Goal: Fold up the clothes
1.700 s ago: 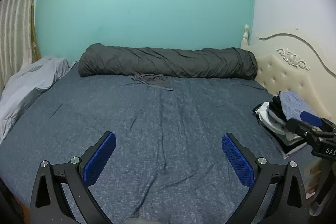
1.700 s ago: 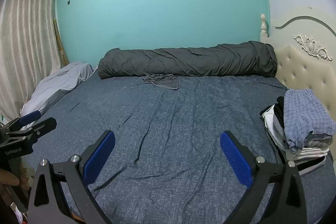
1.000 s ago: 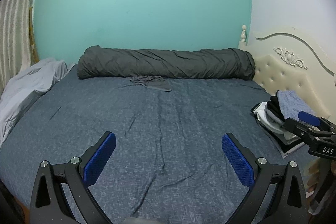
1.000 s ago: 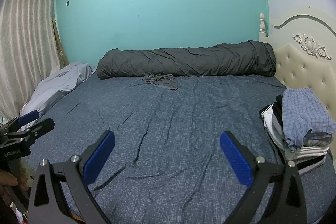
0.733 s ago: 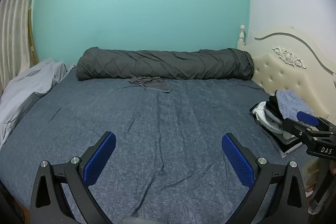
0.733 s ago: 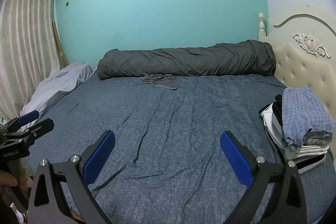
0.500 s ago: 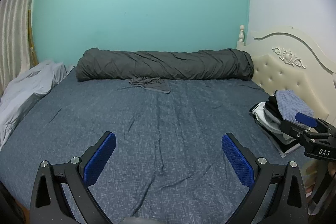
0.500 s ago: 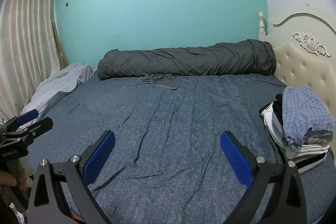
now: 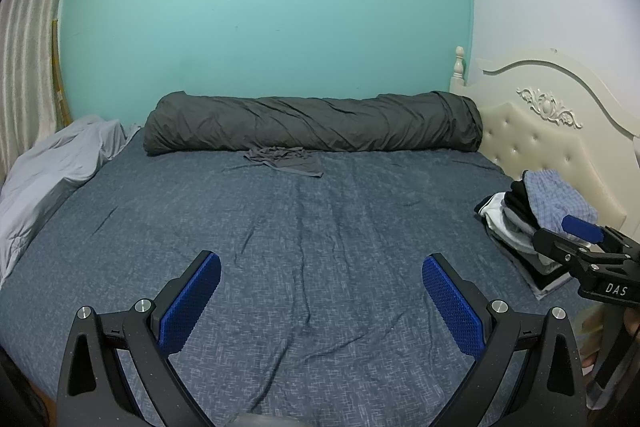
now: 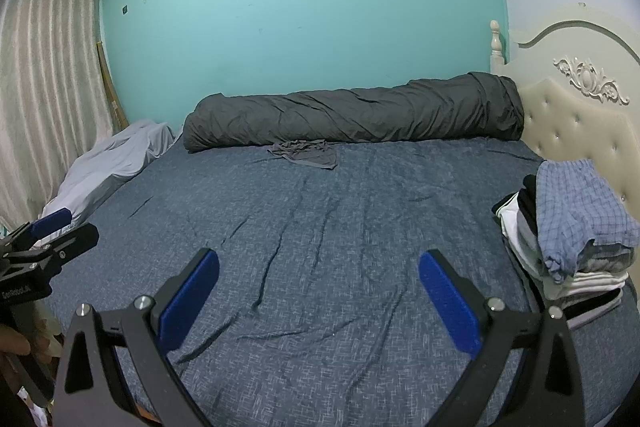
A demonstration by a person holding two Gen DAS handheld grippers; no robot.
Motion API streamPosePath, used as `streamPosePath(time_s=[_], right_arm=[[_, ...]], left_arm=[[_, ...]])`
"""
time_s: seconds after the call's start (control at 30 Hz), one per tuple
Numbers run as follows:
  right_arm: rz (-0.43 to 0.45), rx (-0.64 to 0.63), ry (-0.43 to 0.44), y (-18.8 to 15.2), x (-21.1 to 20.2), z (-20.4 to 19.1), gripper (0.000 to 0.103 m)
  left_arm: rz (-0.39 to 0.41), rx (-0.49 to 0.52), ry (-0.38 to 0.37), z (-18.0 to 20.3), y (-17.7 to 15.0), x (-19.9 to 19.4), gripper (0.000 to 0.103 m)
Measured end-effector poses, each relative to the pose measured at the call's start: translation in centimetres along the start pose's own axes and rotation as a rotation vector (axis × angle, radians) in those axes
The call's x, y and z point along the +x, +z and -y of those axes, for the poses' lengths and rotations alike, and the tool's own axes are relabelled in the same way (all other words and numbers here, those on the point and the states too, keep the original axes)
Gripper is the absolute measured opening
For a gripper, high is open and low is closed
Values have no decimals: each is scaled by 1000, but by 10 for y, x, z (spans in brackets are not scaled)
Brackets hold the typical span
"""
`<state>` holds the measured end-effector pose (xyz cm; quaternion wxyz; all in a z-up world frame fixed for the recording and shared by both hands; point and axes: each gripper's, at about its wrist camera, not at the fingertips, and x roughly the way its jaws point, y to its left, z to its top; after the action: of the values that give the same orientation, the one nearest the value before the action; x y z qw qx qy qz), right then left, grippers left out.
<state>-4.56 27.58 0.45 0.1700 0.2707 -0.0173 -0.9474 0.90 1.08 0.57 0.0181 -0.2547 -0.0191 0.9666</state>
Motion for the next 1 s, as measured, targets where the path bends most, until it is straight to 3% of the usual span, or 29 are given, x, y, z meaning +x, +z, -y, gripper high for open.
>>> streamPosePath(time_s=[1.0], right_arm=[[-12, 12, -8, -2, 7, 14, 101]], left_arm=[[-4, -4, -18, 8, -2, 11, 103]])
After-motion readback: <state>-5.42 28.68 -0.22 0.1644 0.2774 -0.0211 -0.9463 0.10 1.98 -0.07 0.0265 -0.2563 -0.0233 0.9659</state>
